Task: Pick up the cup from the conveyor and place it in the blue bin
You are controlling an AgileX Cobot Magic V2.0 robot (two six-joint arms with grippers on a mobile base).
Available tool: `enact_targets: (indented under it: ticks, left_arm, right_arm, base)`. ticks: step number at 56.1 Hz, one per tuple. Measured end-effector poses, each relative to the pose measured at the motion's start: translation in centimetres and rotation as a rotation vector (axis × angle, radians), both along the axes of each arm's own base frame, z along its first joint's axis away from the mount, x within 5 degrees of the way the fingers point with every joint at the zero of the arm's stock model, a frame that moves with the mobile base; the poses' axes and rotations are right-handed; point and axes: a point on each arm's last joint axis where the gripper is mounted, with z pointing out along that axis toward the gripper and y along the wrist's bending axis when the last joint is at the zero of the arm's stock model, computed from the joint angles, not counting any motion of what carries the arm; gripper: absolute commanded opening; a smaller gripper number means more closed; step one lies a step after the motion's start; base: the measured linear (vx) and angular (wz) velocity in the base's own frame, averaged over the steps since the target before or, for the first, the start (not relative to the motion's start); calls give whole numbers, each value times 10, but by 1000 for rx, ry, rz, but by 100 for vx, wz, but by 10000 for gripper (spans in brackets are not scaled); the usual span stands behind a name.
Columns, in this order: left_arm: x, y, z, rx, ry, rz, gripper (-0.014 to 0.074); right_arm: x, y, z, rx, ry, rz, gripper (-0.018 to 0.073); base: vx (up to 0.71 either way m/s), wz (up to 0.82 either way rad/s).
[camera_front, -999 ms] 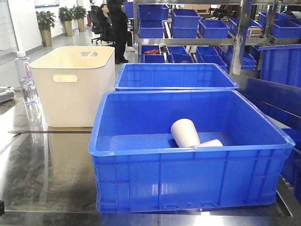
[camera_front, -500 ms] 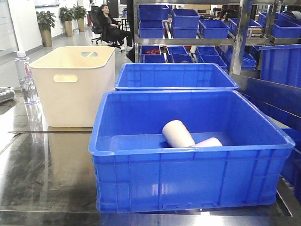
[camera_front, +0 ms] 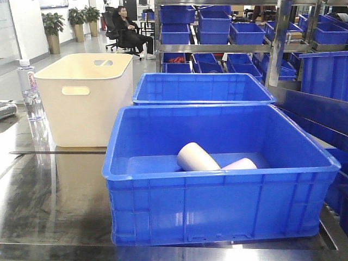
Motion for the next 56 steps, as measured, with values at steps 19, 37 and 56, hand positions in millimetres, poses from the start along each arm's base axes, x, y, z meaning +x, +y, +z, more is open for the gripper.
enact_targets:
  ticks: [19,37,56]
  left_arm:
    - [0,0,0,-2,0,0,0]
    - [0,0,0,-2,0,0,0]
    - [0,0,0,-2,0,0,0]
  right_arm:
    - [0,0,0,0,0,0,-9]
    - [-1,-1,-9,-5,-2,-12,-9]
    - [-17,-15,-125,1,152,-197,-9]
  base:
    - [0,0]
    - [0,0]
    - [0,0]
